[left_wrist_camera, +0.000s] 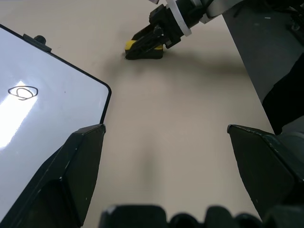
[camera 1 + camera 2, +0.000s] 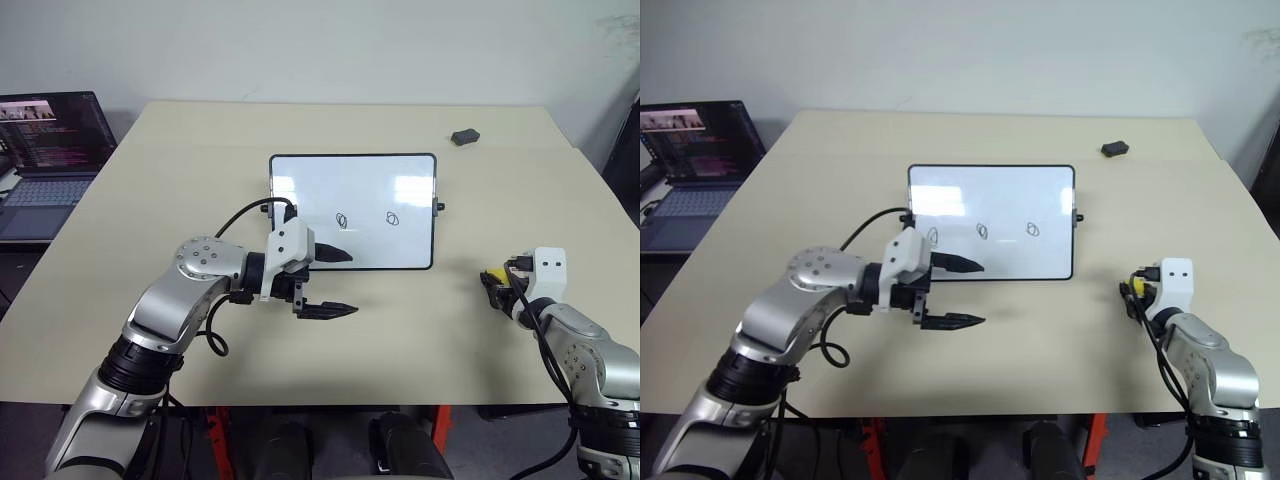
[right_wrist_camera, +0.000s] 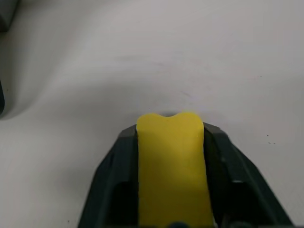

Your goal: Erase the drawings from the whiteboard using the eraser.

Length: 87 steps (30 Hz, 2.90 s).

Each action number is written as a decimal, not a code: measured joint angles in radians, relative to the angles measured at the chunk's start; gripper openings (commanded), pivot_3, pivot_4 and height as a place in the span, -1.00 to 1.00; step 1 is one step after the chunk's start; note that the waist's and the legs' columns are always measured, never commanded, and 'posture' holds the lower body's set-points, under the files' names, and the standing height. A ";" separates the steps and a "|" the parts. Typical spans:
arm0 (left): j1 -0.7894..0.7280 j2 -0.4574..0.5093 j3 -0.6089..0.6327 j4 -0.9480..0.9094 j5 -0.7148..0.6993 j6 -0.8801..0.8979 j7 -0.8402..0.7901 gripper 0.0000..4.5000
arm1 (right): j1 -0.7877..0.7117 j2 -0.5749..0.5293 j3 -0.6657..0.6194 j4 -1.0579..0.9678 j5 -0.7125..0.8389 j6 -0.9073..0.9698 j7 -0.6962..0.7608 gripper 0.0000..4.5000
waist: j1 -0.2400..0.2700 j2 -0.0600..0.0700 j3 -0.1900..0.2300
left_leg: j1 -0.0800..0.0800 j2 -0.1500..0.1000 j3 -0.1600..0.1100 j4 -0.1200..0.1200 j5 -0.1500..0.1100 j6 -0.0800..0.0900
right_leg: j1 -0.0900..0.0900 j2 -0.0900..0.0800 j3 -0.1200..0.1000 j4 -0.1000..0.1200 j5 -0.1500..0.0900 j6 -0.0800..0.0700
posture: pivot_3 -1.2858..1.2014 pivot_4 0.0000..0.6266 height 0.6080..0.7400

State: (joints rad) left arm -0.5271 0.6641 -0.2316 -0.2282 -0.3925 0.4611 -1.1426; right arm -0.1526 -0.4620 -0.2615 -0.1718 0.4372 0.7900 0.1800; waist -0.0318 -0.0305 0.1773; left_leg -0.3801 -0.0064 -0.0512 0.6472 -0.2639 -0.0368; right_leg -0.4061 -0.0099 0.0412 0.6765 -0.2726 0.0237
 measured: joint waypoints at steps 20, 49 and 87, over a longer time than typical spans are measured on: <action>0.140 0.055 0.181 -0.126 -0.049 0.236 0.294 1.00 | -0.080 0.085 0.174 -0.121 -0.192 -0.459 0.107 -0.41 | -0.005 0.000 0.000 | 0.003 0.000 0.000 0.000 0.000 0.000 | 0.000 -0.002 0.000 0.003 0.000 0.000 | 0.03 -0.52 1.00; 0.306 0.150 0.360 -0.183 -0.043 0.410 0.481 1.00 | -0.481 0.290 0.524 0.207 -0.421 -0.627 0.252 -0.41 | -0.018 0.000 0.000 | 0.001 0.000 -0.003 0.000 0.000 -0.001 | -0.002 -0.007 -0.003 0.003 0.001 -0.001 | 0.03 -0.52 1.00; 0.291 0.187 0.361 -0.113 0.019 0.388 0.471 1.00 | -0.912 0.506 0.711 1.162 -0.790 -0.938 0.158 -0.42 | -0.021 0.000 0.000 | 0.019 -0.001 -0.006 -0.001 0.001 -0.001 | 0.017 -0.007 -0.005 0.004 0.002 -0.004 | 0.03 -0.52 1.00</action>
State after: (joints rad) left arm -0.2365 0.8510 0.1298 -0.3408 -0.3733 0.8494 -0.6713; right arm -1.0642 0.0438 0.4496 0.9898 -0.3525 -0.1480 0.3379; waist -0.0530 -0.0307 0.1774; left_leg -0.3606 -0.0072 -0.0570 0.6465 -0.2630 -0.0373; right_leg -0.3894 -0.0173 0.0357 0.6801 -0.2707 0.0201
